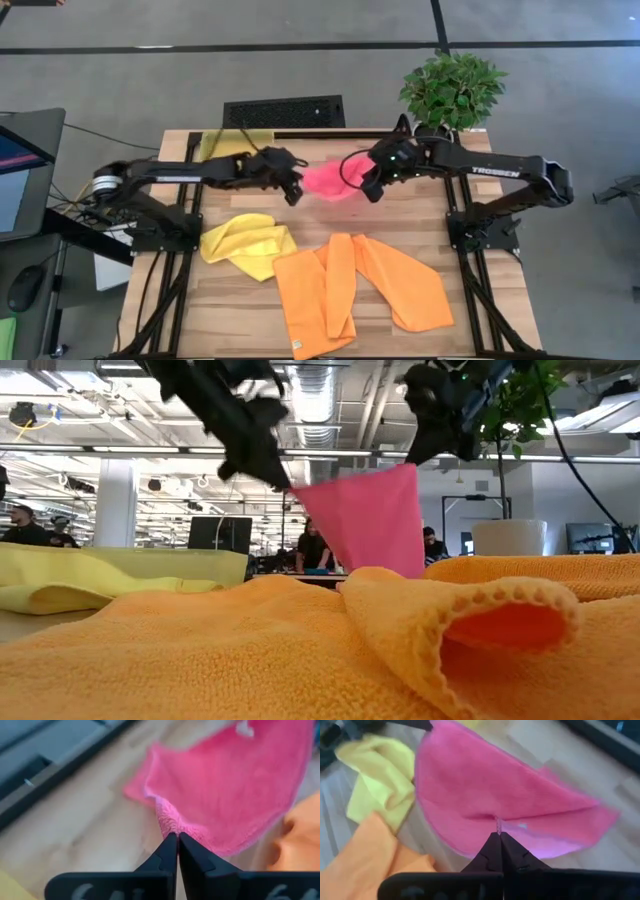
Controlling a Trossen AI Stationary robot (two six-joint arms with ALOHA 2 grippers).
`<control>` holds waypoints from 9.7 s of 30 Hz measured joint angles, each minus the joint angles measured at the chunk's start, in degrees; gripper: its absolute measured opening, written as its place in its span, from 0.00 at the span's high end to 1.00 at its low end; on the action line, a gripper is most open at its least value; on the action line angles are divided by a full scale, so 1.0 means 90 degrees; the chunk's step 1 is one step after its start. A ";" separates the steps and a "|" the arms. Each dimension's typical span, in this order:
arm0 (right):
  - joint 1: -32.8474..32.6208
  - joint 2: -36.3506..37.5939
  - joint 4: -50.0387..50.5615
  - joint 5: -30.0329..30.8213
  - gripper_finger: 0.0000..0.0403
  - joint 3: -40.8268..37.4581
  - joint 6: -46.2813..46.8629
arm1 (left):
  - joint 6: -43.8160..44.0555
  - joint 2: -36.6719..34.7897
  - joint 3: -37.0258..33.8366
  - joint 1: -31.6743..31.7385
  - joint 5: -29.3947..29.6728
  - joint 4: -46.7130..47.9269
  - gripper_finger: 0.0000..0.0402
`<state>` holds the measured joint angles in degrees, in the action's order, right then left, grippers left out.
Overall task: Fold microfiber towels
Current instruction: Fold the pink microfiber cloth
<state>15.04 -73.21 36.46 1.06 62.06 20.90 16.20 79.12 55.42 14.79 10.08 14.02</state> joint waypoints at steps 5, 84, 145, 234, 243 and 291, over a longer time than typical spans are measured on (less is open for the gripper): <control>0.0233 0.0323 -0.0286 0.0392 1.00 -0.0004 -0.0329 | -0.0043 -0.0423 0.0848 -0.0005 0.0987 0.0900 1.00; -0.1646 -0.0034 0.3156 0.1768 1.00 0.1290 0.0632 | 0.2059 0.1503 0.3720 -0.2172 0.1136 0.5236 1.00; -0.1779 -0.2321 0.3432 0.2371 0.95 0.1277 0.0616 | 0.3275 0.3136 0.3604 -0.1756 0.0742 0.5472 1.00; -0.1913 0.0586 0.3134 0.0051 0.55 0.1484 -0.1541 | -0.1102 0.4355 0.3271 -0.2236 0.0396 0.3865 0.71; -0.1913 0.0586 0.3136 0.0048 0.55 0.1484 -0.1539 | -0.1214 0.4589 0.3310 -0.2118 -0.0115 0.3860 0.75; -0.1912 0.0790 0.3525 0.0053 0.55 0.1484 -0.1475 | -0.2367 0.4678 0.4292 -0.1642 -0.0303 0.1014 1.00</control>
<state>-2.17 -66.10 68.18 1.54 75.42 7.62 -5.10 121.23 94.04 0.01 7.36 23.14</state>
